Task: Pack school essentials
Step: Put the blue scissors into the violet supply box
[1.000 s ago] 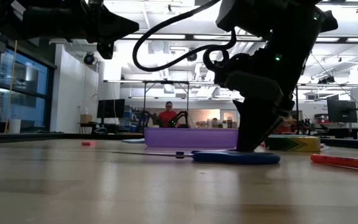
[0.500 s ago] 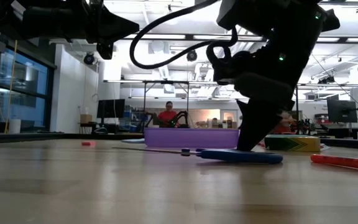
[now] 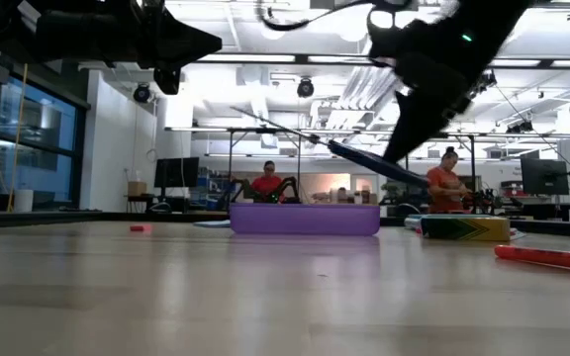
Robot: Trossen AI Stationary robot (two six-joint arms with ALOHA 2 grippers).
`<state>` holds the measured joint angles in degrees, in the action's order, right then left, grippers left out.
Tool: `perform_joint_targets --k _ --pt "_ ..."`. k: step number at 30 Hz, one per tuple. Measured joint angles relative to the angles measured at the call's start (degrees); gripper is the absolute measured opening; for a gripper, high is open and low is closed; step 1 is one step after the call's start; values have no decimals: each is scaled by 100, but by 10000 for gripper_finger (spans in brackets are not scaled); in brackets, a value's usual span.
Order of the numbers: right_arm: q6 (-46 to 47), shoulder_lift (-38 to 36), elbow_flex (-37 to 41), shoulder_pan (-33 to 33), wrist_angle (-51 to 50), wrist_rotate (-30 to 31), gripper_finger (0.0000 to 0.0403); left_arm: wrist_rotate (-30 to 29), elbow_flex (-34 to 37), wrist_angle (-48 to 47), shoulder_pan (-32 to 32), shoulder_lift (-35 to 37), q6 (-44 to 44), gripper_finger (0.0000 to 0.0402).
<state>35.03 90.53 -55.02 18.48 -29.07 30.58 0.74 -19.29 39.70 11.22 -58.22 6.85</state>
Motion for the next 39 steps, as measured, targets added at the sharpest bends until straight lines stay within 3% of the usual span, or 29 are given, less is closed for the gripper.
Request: perform_joint_targets --k 5,8,12,15,19,24,39 --pt "-116 -908 1593 -100 2507 -281 0 6 0 7 0 0 -2 1" --pt "-811 -1286 2356 -288 4490 -248 0 7 2 76 0 0 0 1" --pt "-1910 -1522 2859 -754 6574 -649 0 8 2 84 0 0 -1 1" --pt "-2657 -1627 2930 -1261 7414 -1444 0 8 2 85 0 0 -2 1" --pt "-3140 -1645 2721 -1941 7660 -2763 0 2 2 168 0 0 -2 1" --pt "-3231 -1645 2411 -2470 7652 -3555 0 76 2 383 -4 0 -2 0" --pt "-2878 -1629 2401 -2709 7481 -3500 0 107 2 383 -9 0 -258 1"
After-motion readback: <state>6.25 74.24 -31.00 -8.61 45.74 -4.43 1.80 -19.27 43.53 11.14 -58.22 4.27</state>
